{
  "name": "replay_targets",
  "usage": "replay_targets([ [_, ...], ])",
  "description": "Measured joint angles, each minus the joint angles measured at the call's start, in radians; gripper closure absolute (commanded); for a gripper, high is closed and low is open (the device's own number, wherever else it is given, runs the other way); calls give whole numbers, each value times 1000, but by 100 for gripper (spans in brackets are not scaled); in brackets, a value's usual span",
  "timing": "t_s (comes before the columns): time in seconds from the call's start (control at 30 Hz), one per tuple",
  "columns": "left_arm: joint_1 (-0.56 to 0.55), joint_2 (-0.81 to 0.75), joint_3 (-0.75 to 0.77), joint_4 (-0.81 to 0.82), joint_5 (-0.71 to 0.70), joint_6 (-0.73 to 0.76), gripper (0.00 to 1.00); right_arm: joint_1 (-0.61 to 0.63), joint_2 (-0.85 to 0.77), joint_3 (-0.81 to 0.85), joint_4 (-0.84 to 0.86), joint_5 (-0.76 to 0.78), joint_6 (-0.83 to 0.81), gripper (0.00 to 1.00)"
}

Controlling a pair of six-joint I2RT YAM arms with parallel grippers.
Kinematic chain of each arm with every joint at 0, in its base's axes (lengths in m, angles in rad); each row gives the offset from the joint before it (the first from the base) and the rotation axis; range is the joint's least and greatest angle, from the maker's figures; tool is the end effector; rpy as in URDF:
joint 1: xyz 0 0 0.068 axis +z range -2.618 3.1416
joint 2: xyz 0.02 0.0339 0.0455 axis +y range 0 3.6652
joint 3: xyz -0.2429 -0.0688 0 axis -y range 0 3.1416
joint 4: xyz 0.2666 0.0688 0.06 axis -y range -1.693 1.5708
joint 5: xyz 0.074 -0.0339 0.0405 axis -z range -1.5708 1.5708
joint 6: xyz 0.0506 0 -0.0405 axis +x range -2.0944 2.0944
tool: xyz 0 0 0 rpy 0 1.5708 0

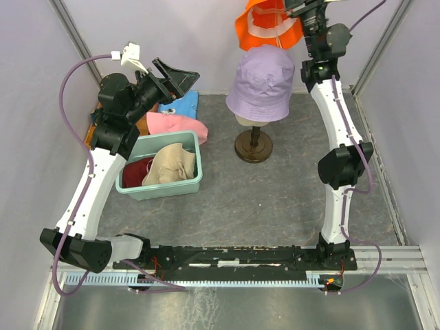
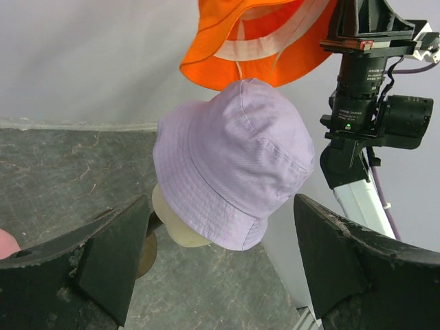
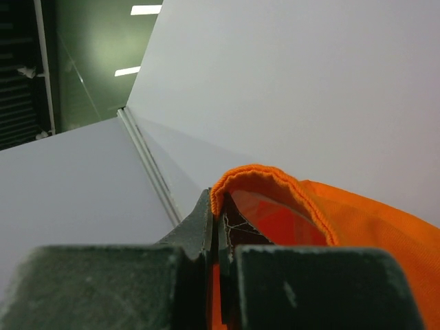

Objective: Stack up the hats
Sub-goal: Stack the hat on the hat.

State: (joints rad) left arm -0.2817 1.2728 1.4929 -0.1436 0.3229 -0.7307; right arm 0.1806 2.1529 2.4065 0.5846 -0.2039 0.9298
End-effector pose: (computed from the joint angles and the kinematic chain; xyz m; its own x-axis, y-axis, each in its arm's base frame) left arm 0.3004 -0.1037 0.4718 -0.3241 -0.5651 -0.7587 0.4716 0.5987 -0.6474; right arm 0.4696 0.0962 0.5332 0.1896 0.8325 -0.5206 -0.7710 0.4545 0.4460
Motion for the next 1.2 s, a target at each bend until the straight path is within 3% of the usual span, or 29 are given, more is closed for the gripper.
replay_targets([
  [0.2, 0, 0, 0, 0, 0, 0, 9, 76, -2, -13, -21, -25, -13, 100],
  [0.37, 0, 0, 0, -1, -1, 2, 8, 95, -59, -163, -31, -50, -19, 100],
  [0.63, 0, 0, -5, 0, -1, 3, 8, 94, -236, -417, -98, -81, -42, 100],
  [0.93, 0, 0, -11, 3, -1, 3, 8, 94, -452, -510, -114, -117, -55, 100],
  [1.2, 0, -8, -31, 4, -1, 3, 8, 94, -596, -744, -114, -129, -52, 100],
])
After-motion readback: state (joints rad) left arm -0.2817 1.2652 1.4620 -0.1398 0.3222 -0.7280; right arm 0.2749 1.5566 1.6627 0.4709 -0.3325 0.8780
